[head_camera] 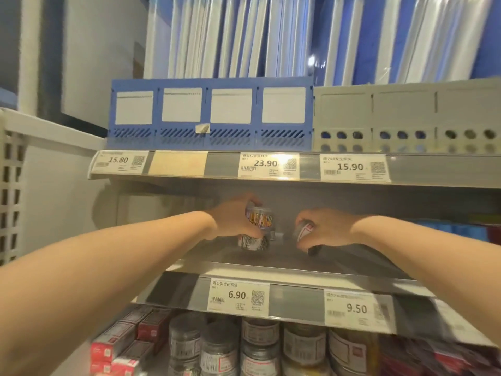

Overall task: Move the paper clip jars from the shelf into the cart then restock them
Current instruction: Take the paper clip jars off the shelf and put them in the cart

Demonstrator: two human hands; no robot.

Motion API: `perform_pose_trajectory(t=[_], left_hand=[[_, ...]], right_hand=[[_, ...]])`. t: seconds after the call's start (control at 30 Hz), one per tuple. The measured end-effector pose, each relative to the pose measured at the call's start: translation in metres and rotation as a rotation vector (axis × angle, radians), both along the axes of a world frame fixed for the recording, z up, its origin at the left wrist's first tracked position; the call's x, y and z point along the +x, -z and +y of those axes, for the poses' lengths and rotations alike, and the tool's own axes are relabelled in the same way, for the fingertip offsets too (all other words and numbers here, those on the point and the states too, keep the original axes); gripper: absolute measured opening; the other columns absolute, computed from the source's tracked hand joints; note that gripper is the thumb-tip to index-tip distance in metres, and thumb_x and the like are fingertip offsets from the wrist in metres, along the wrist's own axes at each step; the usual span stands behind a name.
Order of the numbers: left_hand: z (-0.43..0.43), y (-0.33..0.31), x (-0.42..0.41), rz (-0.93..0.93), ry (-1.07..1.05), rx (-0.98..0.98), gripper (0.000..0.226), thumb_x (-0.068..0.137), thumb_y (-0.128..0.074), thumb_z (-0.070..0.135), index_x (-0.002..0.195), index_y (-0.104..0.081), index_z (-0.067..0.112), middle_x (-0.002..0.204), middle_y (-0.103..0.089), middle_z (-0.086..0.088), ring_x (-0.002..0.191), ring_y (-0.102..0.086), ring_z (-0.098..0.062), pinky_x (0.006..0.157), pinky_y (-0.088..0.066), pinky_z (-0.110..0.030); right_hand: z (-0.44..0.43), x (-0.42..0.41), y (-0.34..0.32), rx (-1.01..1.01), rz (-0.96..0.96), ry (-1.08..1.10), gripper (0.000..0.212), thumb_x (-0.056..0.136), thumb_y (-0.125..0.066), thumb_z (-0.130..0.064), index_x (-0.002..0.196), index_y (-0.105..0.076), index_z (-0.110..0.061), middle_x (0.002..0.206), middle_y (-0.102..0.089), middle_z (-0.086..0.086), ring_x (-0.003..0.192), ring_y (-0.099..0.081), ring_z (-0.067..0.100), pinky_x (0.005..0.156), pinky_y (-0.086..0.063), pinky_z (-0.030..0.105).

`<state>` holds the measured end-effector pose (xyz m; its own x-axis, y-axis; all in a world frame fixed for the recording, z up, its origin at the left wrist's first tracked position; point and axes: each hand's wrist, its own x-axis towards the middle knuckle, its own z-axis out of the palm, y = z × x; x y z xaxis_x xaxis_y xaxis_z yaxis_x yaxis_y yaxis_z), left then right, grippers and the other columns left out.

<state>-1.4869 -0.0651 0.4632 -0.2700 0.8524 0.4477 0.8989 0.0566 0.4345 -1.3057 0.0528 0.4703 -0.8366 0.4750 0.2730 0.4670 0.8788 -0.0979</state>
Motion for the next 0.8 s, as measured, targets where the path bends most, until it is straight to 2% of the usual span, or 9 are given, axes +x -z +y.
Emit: perform_pose_trajectory(t=[0.07, 0.13, 0.23, 0.27, 0.33, 0.43, 0.6, 0.7, 0.8], left_hand=[[-0.009, 0.002, 0.011, -0.013, 0.028, 0.018, 0.056, 0.072, -0.076, 0.019, 0.119, -0.045, 0.025, 0.108, -0.057, 0.004, 0.092, -0.056, -0.011, 0.072, -0.049, -0.018], [-0.018, 0.004, 0.020, -0.067, 0.059, -0.007, 0.047, 0.072, -0.077, 0.024, 0.112, -0.052, 0.022, 0.106, -0.061, 0.002, 0.091, -0.058, -0.011, 0.080, -0.051, -0.023], [-0.034, 0.002, 0.036, -0.027, 0.023, -0.047, 0.043, 0.070, -0.075, 0.036, 0.103, -0.060, 0.011, 0.093, -0.065, -0.002, 0.082, -0.061, -0.016, 0.075, -0.051, -0.028], [-0.038, 0.000, 0.042, 0.007, 0.040, -0.016, 0.048, 0.070, -0.075, 0.034, 0.108, -0.058, 0.011, 0.096, -0.065, -0.003, 0.084, -0.061, -0.017, 0.075, -0.051, -0.030], [-0.049, 0.000, 0.059, 0.039, 0.125, 0.072, 0.059, 0.069, -0.077, 0.028, 0.119, -0.047, 0.017, 0.106, -0.058, 0.000, 0.092, -0.058, -0.015, 0.077, -0.049, -0.025], [-0.070, 0.003, 0.086, 0.048, 0.234, 0.150, 0.061, 0.069, -0.077, 0.023, 0.118, -0.042, 0.026, 0.113, -0.046, -0.002, 0.096, -0.053, -0.016, 0.080, -0.047, -0.025], [-0.096, 0.009, 0.134, 0.017, 0.357, 0.142, 0.055, 0.069, -0.076, 0.021, 0.113, -0.043, 0.030, 0.115, -0.043, -0.001, 0.097, -0.052, -0.015, 0.079, -0.050, -0.027], [-0.110, 0.015, 0.180, 0.004, 0.463, 0.146, 0.055, 0.069, -0.077, 0.021, 0.111, -0.043, 0.029, 0.116, -0.043, -0.002, 0.096, -0.054, -0.015, 0.077, -0.051, -0.024], [-0.119, 0.024, 0.238, 0.043, 0.563, 0.138, 0.055, 0.068, -0.077, 0.021, 0.111, -0.043, 0.029, 0.116, -0.045, -0.002, 0.097, -0.052, -0.014, 0.077, -0.048, -0.022]], right_hand=[[-0.020, 0.007, 0.001, -0.044, 0.009, 0.050, 0.036, 0.082, -0.064, -0.034, 0.114, -0.053, -0.022, 0.105, -0.057, 0.001, 0.092, -0.053, 0.015, 0.072, -0.040, 0.023], [-0.042, 0.018, 0.003, -0.115, 0.002, 0.128, 0.036, 0.086, -0.060, -0.032, 0.113, -0.058, -0.008, 0.102, -0.057, 0.015, 0.083, -0.052, 0.014, 0.067, -0.040, 0.021], [-0.067, 0.036, 0.005, -0.077, 0.162, 0.186, 0.036, 0.079, -0.066, -0.035, 0.107, -0.059, -0.013, 0.101, -0.060, 0.003, 0.088, -0.057, 0.015, 0.069, -0.045, 0.025], [-0.076, 0.042, 0.006, -0.057, 0.213, 0.181, 0.038, 0.078, -0.066, -0.033, 0.110, -0.057, -0.015, 0.103, -0.058, 0.002, 0.091, -0.056, 0.016, 0.071, -0.046, 0.025], [-0.094, 0.053, 0.008, -0.008, 0.257, 0.185, 0.046, 0.079, -0.066, -0.030, 0.120, -0.050, -0.017, 0.110, -0.051, 0.004, 0.096, -0.052, 0.018, 0.078, -0.044, 0.026], [-0.124, 0.072, 0.015, 0.033, 0.353, 0.200, 0.047, 0.081, -0.064, -0.028, 0.125, -0.047, -0.020, 0.112, -0.044, 0.003, 0.094, -0.048, 0.016, 0.079, -0.040, 0.023], [-0.166, 0.128, 0.029, 0.041, 0.420, 0.277, 0.043, 0.082, -0.063, -0.028, 0.121, -0.048, -0.022, 0.115, -0.043, 0.001, 0.092, -0.050, 0.014, 0.078, -0.040, 0.023], [-0.193, 0.178, 0.037, 0.066, 0.443, 0.382, 0.046, 0.081, -0.066, -0.033, 0.122, -0.048, -0.025, 0.117, -0.043, -0.001, 0.098, -0.049, 0.013, 0.080, -0.039, 0.024], [-0.223, 0.242, 0.051, 0.073, 0.466, 0.466, 0.047, 0.078, -0.068, -0.033, 0.121, -0.050, -0.025, 0.118, -0.046, -0.002, 0.098, -0.046, 0.011, 0.075, -0.038, 0.022]])
